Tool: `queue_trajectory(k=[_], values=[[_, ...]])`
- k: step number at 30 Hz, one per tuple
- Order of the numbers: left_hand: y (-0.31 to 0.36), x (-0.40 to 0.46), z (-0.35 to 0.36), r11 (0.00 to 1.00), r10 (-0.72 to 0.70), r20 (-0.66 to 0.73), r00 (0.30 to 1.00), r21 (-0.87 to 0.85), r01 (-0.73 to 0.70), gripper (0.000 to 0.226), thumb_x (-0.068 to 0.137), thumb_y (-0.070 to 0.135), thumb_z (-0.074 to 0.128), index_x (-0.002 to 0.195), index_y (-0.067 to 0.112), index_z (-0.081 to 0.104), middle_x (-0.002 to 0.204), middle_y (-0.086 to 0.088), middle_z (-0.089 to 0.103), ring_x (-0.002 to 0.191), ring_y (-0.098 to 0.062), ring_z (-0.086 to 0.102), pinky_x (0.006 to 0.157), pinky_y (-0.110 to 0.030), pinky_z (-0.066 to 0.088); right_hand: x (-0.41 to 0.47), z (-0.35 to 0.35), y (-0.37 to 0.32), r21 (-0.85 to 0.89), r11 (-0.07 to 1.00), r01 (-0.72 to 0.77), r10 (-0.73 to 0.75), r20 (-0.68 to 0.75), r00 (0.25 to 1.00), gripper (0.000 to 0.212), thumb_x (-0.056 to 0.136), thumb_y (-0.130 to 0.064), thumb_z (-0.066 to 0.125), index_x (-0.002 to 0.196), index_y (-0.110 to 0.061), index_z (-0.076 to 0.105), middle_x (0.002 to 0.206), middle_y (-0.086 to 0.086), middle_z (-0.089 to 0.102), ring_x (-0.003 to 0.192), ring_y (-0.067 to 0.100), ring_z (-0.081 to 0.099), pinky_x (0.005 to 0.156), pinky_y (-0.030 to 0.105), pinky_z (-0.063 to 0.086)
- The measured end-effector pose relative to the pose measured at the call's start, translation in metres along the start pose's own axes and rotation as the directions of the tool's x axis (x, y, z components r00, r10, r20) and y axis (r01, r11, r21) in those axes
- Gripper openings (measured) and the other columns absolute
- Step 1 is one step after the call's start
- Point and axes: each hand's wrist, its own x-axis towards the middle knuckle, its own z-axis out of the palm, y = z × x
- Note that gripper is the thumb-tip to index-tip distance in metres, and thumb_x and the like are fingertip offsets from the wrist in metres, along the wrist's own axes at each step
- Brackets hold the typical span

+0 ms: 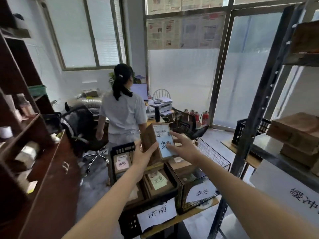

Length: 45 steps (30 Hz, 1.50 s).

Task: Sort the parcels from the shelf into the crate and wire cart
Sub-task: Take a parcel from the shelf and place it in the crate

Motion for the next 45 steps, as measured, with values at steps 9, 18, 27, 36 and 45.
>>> queue_trajectory(k=[9, 18, 27, 36, 45], values=[[-0.039, 0.045, -0.031, 0.999, -0.044, -0.232, 0.972, 0.019, 0.050, 0.098, 0.056, 0.060, 0.085, 0.140, 0.026, 0.047, 0.124, -0.001, 0.067, 0.108, -0.022, 0.069, 0.096, -0.045, 0.057, 0.083, 0.052, 0.052, 0.005, 0.999, -0.033, 0.030, 0.296, 0.955, 0.091, 0.078, -0.031, 0.089, 0.154, -0.034, 0.039, 0.121, 0.001, 0.065, 0.100, 0.015, 0.072, 0.082, 0.031, 0.062], [-0.078, 0.073, -0.076, 0.994, -0.106, -0.296, 0.949, -0.004, 0.110, 0.079, 0.076, 0.038, 0.085, 0.141, 0.029, 0.040, 0.128, -0.002, 0.064, 0.112, -0.021, 0.066, 0.081, -0.031, 0.060, 0.118, 0.099, 0.067, -0.047, 0.998, -0.036, 0.053, 0.462, 0.885, 0.104, 0.073, -0.019, 0.092, 0.156, -0.029, 0.030, 0.116, -0.009, 0.056, 0.092, 0.005, 0.060, 0.073, 0.014, 0.055], [-0.113, 0.093, -0.167, 0.911, -0.050, -0.367, 0.929, 0.365, 0.193, 0.068, 0.095, 0.042, 0.068, 0.152, 0.022, 0.038, 0.120, -0.002, 0.062, 0.108, -0.016, 0.059, 0.094, -0.034, 0.048, 0.140, 0.153, 0.097, -0.135, 0.989, -0.059, 0.127, 0.584, 0.802, 0.108, 0.070, -0.004, 0.090, 0.157, -0.028, 0.031, 0.127, -0.003, 0.055, 0.110, 0.019, 0.066, 0.093, 0.042, 0.059], [-0.166, 0.122, -0.227, 0.856, -0.116, -0.436, 0.893, 0.412, 0.312, 0.067, 0.096, 0.047, 0.063, 0.152, 0.018, 0.041, 0.125, -0.005, 0.062, 0.111, -0.019, 0.060, 0.097, -0.036, 0.049, 0.159, 0.180, 0.170, -0.267, 0.949, -0.169, 0.310, 0.681, 0.663, 0.123, 0.048, -0.035, 0.103, 0.151, -0.045, 0.036, 0.136, 0.003, 0.059, 0.120, 0.022, 0.066, 0.099, 0.048, 0.056], [-0.188, 0.140, -0.204, 0.811, -0.183, -0.409, 0.894, 0.452, 0.372, 0.060, 0.100, 0.046, 0.058, 0.152, 0.021, 0.041, 0.134, -0.005, 0.059, 0.118, -0.020, 0.058, 0.103, -0.041, 0.048, 0.157, 0.180, 0.171, -0.477, 0.855, 0.205, 0.328, 0.802, 0.499, 0.100, 0.070, -0.040, 0.088, 0.150, -0.056, 0.030, 0.140, -0.018, 0.043, 0.123, 0.010, 0.050, 0.104, 0.037, 0.048]])
